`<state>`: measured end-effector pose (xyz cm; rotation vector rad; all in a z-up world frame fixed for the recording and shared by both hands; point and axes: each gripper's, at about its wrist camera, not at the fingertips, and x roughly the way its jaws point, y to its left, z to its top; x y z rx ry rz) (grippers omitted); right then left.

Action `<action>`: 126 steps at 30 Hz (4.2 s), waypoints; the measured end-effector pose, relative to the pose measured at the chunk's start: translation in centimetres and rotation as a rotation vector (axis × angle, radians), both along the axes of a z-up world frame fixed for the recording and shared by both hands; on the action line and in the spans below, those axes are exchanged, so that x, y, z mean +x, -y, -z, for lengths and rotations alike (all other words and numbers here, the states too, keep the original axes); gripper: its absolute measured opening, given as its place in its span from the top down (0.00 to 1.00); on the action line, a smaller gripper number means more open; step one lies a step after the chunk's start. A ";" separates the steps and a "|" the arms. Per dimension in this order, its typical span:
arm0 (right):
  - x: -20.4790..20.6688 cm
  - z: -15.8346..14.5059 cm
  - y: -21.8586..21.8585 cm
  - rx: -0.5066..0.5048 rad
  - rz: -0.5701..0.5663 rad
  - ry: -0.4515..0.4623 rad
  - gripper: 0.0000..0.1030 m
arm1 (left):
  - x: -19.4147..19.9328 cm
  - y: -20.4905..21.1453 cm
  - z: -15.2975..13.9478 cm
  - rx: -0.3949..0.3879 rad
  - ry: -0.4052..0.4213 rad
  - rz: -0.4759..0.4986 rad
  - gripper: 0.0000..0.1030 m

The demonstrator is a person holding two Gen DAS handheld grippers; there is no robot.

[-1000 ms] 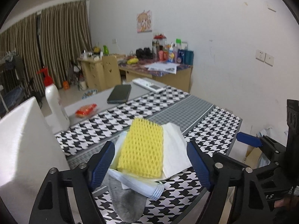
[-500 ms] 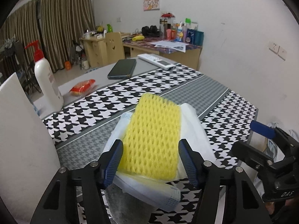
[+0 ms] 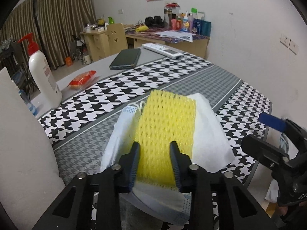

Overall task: Organize soft objects
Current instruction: 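Lift the yellow sponge with the left gripper while the right gripper grasps the white cloth, then carry the sponge and cloth over the white foam box with both grippers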

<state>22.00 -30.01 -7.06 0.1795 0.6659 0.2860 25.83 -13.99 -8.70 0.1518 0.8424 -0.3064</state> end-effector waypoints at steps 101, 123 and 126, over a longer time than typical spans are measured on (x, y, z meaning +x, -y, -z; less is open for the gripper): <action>-1.4 -12.6 -5.8 0.017 -0.200 0.224 0.96 | -8.3 -8.2 -14.8 -0.126 0.429 -0.109 0.90; -2.8 -16.6 -11.8 0.053 -0.335 0.351 0.96 | -10.4 -14.2 -17.3 -0.071 0.525 -0.296 0.90; -3.0 -16.9 -12.8 0.053 -0.359 0.363 0.96 | -10.3 -14.8 -17.0 -0.056 0.523 -0.333 0.90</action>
